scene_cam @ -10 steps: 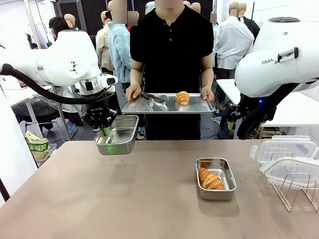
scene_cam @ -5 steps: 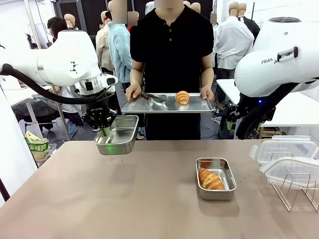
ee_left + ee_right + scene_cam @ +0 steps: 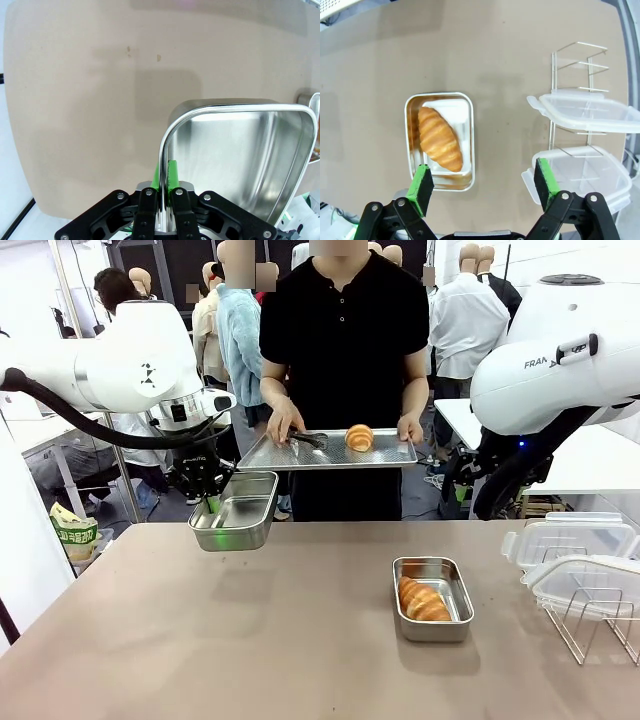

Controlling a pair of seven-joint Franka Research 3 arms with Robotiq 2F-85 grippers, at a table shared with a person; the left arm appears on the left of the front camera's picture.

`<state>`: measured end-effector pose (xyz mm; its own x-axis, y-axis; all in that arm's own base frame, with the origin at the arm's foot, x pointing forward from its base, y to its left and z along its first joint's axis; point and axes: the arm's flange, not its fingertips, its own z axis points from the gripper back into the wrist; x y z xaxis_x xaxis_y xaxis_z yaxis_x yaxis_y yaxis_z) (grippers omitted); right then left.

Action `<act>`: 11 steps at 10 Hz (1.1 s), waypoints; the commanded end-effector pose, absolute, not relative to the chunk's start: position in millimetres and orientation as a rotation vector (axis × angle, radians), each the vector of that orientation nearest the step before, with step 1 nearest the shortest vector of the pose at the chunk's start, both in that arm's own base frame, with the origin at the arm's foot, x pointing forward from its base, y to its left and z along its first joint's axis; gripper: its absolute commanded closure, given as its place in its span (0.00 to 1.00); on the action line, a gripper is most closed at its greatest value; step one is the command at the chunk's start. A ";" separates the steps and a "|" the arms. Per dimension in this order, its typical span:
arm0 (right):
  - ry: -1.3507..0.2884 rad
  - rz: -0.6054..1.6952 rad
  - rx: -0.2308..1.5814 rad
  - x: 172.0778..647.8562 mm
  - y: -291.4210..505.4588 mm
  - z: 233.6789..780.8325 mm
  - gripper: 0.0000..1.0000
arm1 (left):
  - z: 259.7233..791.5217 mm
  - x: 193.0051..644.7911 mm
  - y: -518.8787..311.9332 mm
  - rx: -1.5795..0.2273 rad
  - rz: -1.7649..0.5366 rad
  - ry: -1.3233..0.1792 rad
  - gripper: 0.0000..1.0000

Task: Place the bread in airtight containers.
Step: Once an object is inside an Airtight Container , place the container in the center of the table.

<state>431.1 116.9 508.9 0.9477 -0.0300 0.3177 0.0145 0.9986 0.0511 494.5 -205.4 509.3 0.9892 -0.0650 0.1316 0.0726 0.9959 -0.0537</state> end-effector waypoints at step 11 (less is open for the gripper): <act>-0.322 -0.021 0.036 431.6 115.6 508.6 0.00 | 512.7 494.3 -204.1 -0.061 -0.066 -0.136 1.00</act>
<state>431.0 117.0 508.8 0.9477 -0.0297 0.3176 0.0143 0.9986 0.0509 494.5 -205.4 509.3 0.9892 -0.0650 0.1316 0.0726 0.9959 -0.0537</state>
